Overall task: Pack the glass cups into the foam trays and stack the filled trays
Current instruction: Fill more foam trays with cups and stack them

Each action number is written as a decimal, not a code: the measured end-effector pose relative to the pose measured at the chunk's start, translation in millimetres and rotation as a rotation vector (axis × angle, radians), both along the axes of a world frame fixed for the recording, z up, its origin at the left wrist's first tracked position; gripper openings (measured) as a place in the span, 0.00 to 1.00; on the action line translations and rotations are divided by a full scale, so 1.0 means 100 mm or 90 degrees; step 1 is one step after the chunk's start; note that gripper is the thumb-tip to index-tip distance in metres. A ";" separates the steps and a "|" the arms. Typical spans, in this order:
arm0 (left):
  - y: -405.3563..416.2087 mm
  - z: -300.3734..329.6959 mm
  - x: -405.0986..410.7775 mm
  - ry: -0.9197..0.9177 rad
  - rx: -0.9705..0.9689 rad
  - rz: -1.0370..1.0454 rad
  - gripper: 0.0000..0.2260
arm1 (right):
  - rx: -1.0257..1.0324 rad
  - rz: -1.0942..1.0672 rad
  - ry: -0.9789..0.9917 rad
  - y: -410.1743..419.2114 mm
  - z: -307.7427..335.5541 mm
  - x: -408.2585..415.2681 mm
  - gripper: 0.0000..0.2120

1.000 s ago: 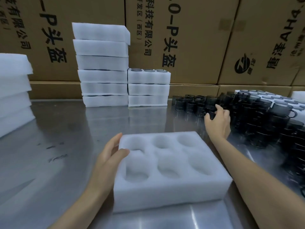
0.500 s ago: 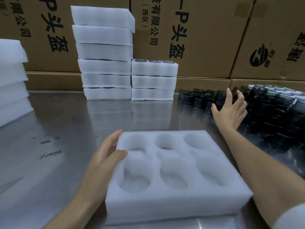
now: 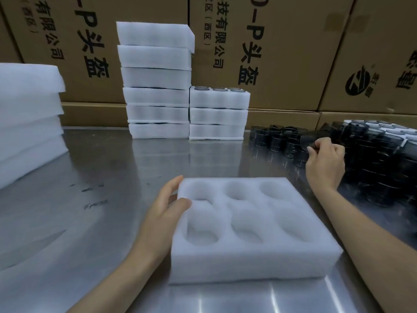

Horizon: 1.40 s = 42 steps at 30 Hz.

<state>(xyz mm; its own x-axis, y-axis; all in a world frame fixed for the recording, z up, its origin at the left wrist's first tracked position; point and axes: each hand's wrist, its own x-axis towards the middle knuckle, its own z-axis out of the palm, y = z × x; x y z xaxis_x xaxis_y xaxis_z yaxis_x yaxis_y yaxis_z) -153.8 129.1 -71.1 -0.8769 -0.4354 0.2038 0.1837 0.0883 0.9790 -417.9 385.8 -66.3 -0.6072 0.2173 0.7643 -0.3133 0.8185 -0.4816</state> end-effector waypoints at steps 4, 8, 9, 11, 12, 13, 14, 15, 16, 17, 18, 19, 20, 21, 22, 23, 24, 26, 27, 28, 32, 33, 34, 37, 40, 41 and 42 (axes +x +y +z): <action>0.01 0.04 0.02 -0.005 0.019 -0.011 0.17 | 0.044 0.094 0.027 -0.04 0.00 0.35 0.05; 0.03 0.05 0.02 -0.012 0.020 -0.004 0.18 | 0.061 0.215 0.060 -0.23 0.29 0.78 0.07; 0.03 0.06 0.02 -0.013 0.017 -0.005 0.19 | 0.038 0.255 0.056 -0.29 0.41 0.90 0.08; 0.03 0.07 0.02 -0.011 0.014 -0.006 0.19 | 0.000 0.343 0.046 -0.44 0.68 1.14 0.09; 0.03 0.07 0.02 -0.011 0.009 -0.006 0.19 | -0.001 0.393 0.040 -0.52 0.78 1.27 0.09; 0.03 0.08 0.02 -0.011 0.003 -0.004 0.20 | 0.011 0.444 0.029 -0.61 0.87 1.40 0.09; 0.03 0.08 0.01 -0.010 -0.003 -0.001 0.19 | 0.033 0.484 0.008 -0.71 0.91 1.53 0.10; 0.02 0.07 0.01 -0.008 -0.005 0.002 0.19 | 0.061 0.509 -0.019 -0.81 0.93 1.64 0.12; 0.02 0.07 0.01 -0.006 -0.009 0.003 0.19 | 0.093 0.516 -0.047 -0.91 0.90 1.74 0.13; 0.02 0.07 0.01 -0.006 -0.018 0.004 0.20 | 0.129 0.510 -0.067 -1.00 0.86 1.81 0.14; 0.02 0.07 0.01 -0.010 -0.027 0.004 0.20 | 0.166 0.498 -0.077 -1.07 0.80 1.86 0.14; 0.02 0.06 0.01 -0.017 -0.035 0.002 0.21 | 0.195 0.486 -0.082 -1.13 0.74 1.89 0.14; 0.02 0.06 0.01 -0.024 -0.040 -0.001 0.21 | 0.213 0.480 -0.085 -1.18 0.69 1.90 0.14; 0.02 0.06 0.01 -0.030 -0.040 -0.003 0.20 | 0.222 0.482 -0.089 -1.22 0.64 1.91 0.15; 0.02 0.06 0.01 -0.033 -0.041 -0.003 0.20 | 0.224 0.487 -0.092 -1.24 0.61 1.91 0.15; 0.02 0.06 0.01 -0.036 -0.044 -0.002 0.21 | 0.222 0.493 -0.092 -1.26 0.58 1.92 0.15; 0.02 0.06 0.00 -0.037 -0.049 0.000 0.21 | 0.217 0.498 -0.093 -1.28 0.57 1.93 0.16; 0.02 0.06 0.00 -0.032 -0.056 -0.004 0.21 | 0.215 0.497 -0.099 -1.30 0.56 1.95 0.16; 0.02 0.06 0.00 -0.026 -0.058 -0.009 0.21 | 0.222 0.490 -0.102 -1.31 0.56 1.96 0.17; 0.02 0.06 0.00 -0.019 -0.061 -0.015 0.20 | 0.234 0.479 -0.108 -1.33 0.56 1.98 0.17; 0.02 0.07 0.00 -0.007 -0.071 -0.033 0.13 | 0.275 0.412 -0.147 -1.49 0.56 2.04 0.17; 0.02 0.07 0.00 0.000 -0.072 -0.032 0.11 | 0.281 0.398 -0.160 -1.53 0.56 2.05 0.17; 0.02 0.07 -0.01 0.010 -0.070 -0.032 0.09 | 0.283 0.389 -0.174 -1.55 0.56 2.07 0.17; 0.03 0.06 -0.02 0.026 -0.060 -0.039 0.08 | 0.281 0.384 -0.196 -1.56 0.56 2.09 0.17; 0.01 0.04 -0.03 0.006 -0.072 -0.038 0.12 | 0.278 0.402 -0.208 -1.52 0.60 2.09 0.20; 0.00 0.04 -0.03 -0.009 -0.083 -0.036 0.15 | 0.273 0.408 -0.215 -1.50 0.63 2.09 0.22; 0.00 0.04 -0.03 -0.022 -0.092 -0.032 0.17 | 0.273 0.409 -0.217 -1.47 0.67 2.09 0.25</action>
